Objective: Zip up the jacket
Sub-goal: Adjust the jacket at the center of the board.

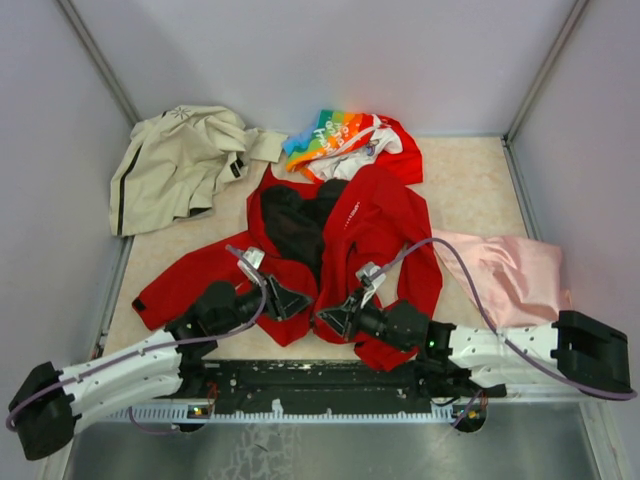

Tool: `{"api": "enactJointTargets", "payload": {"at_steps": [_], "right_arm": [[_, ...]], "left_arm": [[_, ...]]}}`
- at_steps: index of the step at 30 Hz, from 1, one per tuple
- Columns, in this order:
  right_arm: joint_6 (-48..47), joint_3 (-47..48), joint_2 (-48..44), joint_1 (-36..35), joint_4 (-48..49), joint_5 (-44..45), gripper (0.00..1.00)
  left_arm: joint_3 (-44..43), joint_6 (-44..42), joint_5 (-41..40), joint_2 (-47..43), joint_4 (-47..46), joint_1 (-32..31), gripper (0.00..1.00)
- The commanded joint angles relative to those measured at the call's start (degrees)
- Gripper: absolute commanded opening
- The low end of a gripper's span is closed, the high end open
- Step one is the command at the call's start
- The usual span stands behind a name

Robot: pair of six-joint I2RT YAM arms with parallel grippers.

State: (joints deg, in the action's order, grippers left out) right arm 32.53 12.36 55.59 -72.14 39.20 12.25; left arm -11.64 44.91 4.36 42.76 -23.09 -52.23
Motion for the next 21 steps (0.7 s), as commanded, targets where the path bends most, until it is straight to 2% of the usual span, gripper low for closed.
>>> {"api": "enactJointTargets", "payload": {"at_steps": [1, 5, 15, 21], "right_arm": [[-3.9, -0.1, -1.7, 0.3, 2.2, -0.1, 0.00], [-4.9, 0.5, -0.6, 0.4, 2.0, -1.3, 0.00], [-5.9, 1.3, 3.2, 0.4, 3.1, -4.5, 0.00], [-6.3, 1.6, 4.9, 0.4, 2.7, -5.0, 0.00]], "left_arm": [[-5.8, -2.2, -3.3, -3.5, 17.5, 0.3, 0.45], [-9.0, -3.1, -2.1, -4.6, 22.8, 0.3, 0.46], [-9.3, -0.9, 7.7, 3.8, 16.3, 0.3, 0.40], [-9.8, -0.3, 10.2, 7.8, 15.2, 0.3, 0.39]]}}
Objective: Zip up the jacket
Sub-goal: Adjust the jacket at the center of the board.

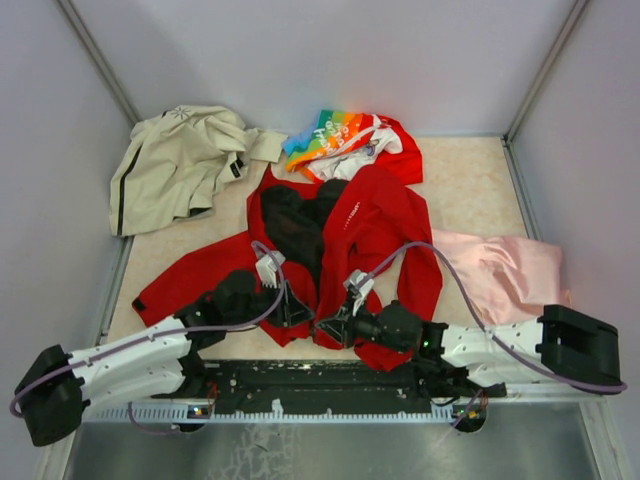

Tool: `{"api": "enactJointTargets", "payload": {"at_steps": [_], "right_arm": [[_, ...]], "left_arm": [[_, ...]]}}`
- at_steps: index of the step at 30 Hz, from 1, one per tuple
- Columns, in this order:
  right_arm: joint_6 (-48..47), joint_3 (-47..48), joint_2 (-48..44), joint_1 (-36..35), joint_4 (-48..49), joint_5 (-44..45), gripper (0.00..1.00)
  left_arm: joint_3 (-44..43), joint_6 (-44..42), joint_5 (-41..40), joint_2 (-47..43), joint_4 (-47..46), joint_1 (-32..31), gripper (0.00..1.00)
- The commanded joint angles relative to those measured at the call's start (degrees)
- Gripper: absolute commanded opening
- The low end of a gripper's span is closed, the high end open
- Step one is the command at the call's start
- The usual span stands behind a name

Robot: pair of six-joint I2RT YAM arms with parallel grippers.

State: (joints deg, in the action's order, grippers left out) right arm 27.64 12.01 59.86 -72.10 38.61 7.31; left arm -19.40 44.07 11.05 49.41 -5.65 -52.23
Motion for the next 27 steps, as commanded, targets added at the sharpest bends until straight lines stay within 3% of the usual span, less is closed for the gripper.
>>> {"api": "enactJointTargets", "payload": {"at_steps": [1, 5, 10, 16, 20, 27], "right_arm": [[-1.3, 1.9, 0.4, 0.3, 2.9, 0.1, 0.00], [-2.7, 3.1, -3.8, 0.3, -4.6, 0.4, 0.00], [-6.4, 9.5, -15.8, 0.4, -25.9, 4.8, 0.00], [-10.1, 15.6, -24.3, 0.4, -44.5, 10.3, 0.00], [-10.8, 16.8, -25.6, 0.3, -47.8, 12.0, 0.00], [-11.4, 14.3, -22.0, 0.4, -41.2, 8.0, 0.00]], "left_arm": [[-2.4, 0.4, 3.1, 1.1, -1.9, 0.3, 0.39], [-4.0, -0.1, 0.9, -0.6, 0.8, 0.3, 0.42], [-5.8, -1.2, -0.2, -1.2, 2.1, 0.4, 0.44], [-3.7, -1.0, -0.8, 6.3, -1.4, 0.3, 0.44], [-2.8, -0.9, -1.3, 15.3, -2.4, 0.3, 0.42], [0.1, -0.1, 1.4, 25.4, -6.5, 0.3, 0.40]]}}
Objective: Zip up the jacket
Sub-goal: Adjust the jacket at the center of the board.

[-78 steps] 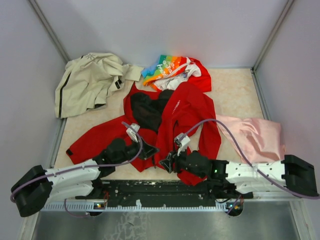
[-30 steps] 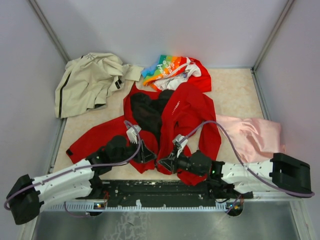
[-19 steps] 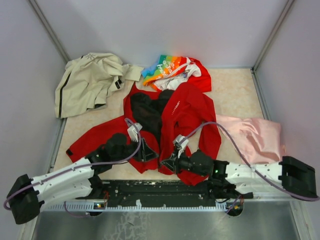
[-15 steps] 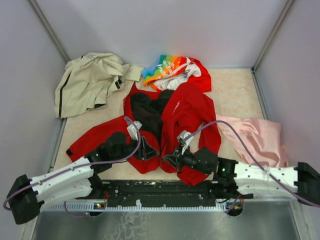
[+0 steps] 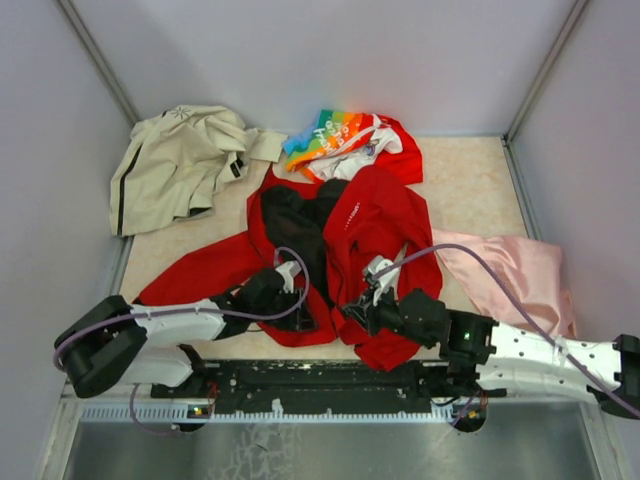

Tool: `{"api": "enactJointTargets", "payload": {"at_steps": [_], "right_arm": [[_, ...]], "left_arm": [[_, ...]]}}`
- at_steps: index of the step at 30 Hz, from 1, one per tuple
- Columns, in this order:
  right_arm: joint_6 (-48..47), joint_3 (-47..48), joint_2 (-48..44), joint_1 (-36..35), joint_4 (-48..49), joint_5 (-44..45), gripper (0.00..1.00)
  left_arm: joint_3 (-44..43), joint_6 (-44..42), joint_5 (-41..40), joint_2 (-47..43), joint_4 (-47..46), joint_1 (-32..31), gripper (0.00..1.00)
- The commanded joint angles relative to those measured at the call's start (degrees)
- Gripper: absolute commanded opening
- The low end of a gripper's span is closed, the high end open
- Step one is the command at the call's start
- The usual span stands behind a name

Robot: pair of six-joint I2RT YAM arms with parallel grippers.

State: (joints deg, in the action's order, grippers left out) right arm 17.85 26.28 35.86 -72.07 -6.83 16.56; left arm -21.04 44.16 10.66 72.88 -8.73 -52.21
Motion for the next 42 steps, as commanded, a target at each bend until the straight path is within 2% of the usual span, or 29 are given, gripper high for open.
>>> {"api": "enactJointTargets", "payload": {"at_steps": [1, 10, 17, 24, 34, 42], "right_arm": [[-1.3, -0.5, 3.2, 0.3, 5.6, -1.7, 0.00], [0.5, -6.5, 12.0, 0.3, 21.1, -7.3, 0.00], [1.5, -7.1, 19.1, 0.3, 28.9, -10.4, 0.00], [2.0, -8.2, 17.8, 0.3, 30.1, -10.0, 0.00], [2.7, -10.6, 15.2, 0.4, 30.3, -9.7, 0.00], [2.9, -11.1, 15.8, 0.3, 31.2, -9.9, 0.00]], "left_arm": [[1.9, 0.0, 1.9, 1.4, -3.4, 0.3, 0.40], [0.8, -0.5, -8.7, -20.0, 9.6, 0.4, 0.45], [0.3, 0.7, -9.7, -29.5, 12.2, 0.4, 0.47], [-3.4, 0.3, -3.8, -27.0, 8.4, 0.4, 0.46], [-8.4, 0.2, 4.7, -15.7, 3.5, 0.3, 0.40], [-8.8, 0.1, 5.3, -10.9, 2.8, 0.3, 0.40]]}}
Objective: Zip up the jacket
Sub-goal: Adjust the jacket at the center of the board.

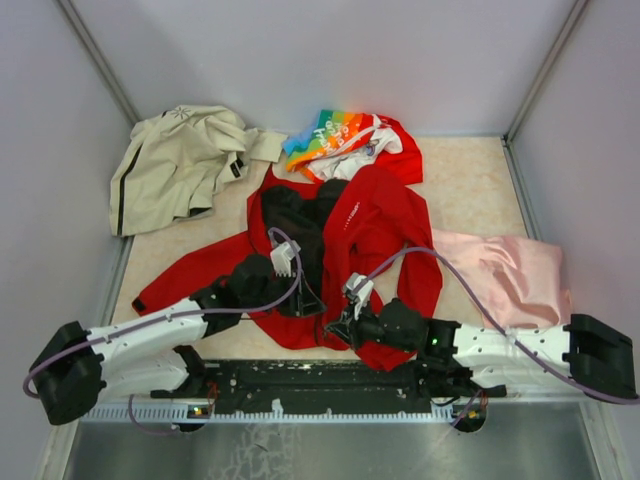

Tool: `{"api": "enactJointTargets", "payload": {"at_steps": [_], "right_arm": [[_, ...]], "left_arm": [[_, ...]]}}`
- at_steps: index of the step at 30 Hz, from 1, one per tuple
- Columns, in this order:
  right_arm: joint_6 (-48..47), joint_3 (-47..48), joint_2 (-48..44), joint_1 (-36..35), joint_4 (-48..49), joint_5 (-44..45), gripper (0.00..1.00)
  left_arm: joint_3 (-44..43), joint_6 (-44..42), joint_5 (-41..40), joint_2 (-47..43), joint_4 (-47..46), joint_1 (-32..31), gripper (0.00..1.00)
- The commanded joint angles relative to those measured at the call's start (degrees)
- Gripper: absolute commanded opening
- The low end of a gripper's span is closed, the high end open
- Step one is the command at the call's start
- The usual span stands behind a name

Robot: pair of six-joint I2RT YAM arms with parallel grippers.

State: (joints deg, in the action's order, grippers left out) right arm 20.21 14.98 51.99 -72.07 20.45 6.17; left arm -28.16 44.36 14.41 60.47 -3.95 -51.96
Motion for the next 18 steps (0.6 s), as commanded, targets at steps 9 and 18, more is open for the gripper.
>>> {"api": "enactJointTargets", "payload": {"at_steps": [9, 18], "right_arm": [[0.6, -0.2, -0.9, 0.3, 4.0, 0.5, 0.00], [0.7, -0.5, -0.6, 0.4, 4.0, 0.6, 0.00]], "left_arm": [[-1.8, -0.4, 2.9, 6.9, -2.4, 0.1, 0.45], [-1.1, 0.2, 5.1, 9.8, -4.3, 0.0, 0.43]]}}
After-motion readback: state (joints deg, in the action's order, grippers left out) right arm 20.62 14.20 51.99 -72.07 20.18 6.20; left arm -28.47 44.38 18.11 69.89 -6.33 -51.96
